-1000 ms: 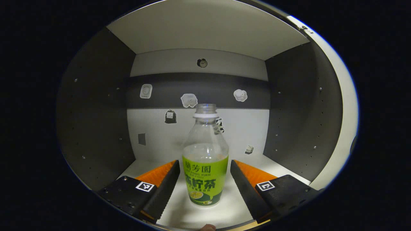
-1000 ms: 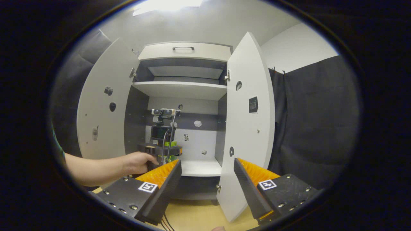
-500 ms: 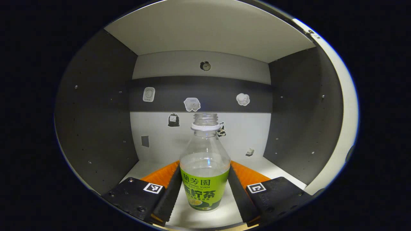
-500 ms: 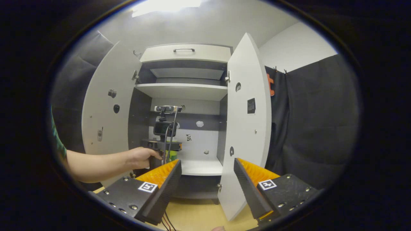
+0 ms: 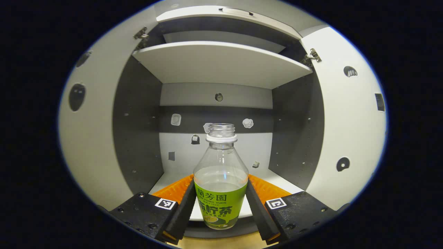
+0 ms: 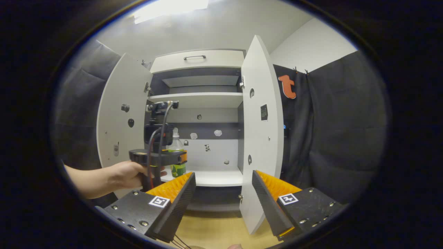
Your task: Grasp the bottle in the cabinet with the left hand and place it on the coaster, then close the right door with the right hand and the left door with the left hand.
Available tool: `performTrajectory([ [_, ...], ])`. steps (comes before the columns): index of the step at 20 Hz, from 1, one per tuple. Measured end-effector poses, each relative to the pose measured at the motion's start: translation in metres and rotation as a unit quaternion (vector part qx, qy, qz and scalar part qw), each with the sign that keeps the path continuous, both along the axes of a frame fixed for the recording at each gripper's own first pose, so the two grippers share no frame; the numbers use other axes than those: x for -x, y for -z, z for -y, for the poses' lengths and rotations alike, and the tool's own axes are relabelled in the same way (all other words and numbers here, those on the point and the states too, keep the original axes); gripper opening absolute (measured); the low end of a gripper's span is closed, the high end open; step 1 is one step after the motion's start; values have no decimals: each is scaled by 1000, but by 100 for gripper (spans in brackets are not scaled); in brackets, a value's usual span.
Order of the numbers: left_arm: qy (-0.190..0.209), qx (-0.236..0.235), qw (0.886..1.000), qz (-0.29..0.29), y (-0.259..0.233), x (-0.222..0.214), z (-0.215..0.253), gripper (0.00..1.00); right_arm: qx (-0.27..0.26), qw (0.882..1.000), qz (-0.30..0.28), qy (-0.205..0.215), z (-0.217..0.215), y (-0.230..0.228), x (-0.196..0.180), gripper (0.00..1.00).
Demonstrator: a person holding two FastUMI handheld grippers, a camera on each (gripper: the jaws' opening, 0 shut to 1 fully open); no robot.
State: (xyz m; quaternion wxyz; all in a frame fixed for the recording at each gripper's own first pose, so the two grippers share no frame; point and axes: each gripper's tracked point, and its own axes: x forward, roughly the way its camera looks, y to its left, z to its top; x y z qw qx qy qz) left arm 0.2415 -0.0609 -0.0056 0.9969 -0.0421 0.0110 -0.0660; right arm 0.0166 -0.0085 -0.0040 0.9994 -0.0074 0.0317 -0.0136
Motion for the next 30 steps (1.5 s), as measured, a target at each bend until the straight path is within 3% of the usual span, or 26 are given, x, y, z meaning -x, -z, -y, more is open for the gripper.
performTrajectory([
  [7, -19, 1, 1000, -1, 6, 96, -23, 80, 5, 1000, -1, -23, -1, 3, 11, 98],
  [12, -22, -5, 1000, -11, 56, 148, -18, 80, 0, 999, -9, -31, -1, 4, 18, 98],
  [13, -19, -4, 1000, -22, 73, 157, -14, 80, -2, 999, -11, -32, -1, 4, 19, 94],
  [14, -13, 0, 999, -35, 92, 165, -8, 80, -3, 999, -11, -31, 0, 3, 21, 98],
  [19, 34, 11, 996, -86, 179, 198, 28, 80, -10, 999, -23, -32, 1, 10, 24, 98],
  [23, 57, -20, 996, -68, 226, 213, 45, 81, -5, 999, -28, -33, 5, 12, 25, 99],
  [27, 132, -22, 988, -77, 272, 248, 85, 81, -4, 999, -37, -26, 18, 10, 21, 99],
  [30, 154, -29, 985, -79, 292, 263, 101, 81, -7, 999, -46, -21, 23, 10, 13, 98],
])
